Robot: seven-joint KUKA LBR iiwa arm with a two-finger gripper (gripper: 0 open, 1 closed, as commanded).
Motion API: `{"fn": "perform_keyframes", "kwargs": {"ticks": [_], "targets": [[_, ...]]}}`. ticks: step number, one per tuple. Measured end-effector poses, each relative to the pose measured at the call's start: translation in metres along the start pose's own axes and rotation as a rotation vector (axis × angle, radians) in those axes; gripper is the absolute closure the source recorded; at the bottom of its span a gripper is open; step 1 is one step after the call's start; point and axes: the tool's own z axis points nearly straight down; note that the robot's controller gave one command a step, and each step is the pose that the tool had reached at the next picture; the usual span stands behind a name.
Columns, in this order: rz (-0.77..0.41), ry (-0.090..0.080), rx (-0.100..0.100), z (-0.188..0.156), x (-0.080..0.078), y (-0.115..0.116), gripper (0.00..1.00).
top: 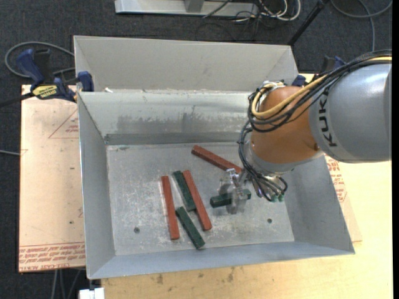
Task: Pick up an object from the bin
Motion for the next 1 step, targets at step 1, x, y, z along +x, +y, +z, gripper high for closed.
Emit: {"fn": "perform_keyframes", "kwargs": {"ticks": [1], "targets": [[0.002, -0.004, 0.001, -0.0628, -0.0025, 0.0004, 1.00]]}}
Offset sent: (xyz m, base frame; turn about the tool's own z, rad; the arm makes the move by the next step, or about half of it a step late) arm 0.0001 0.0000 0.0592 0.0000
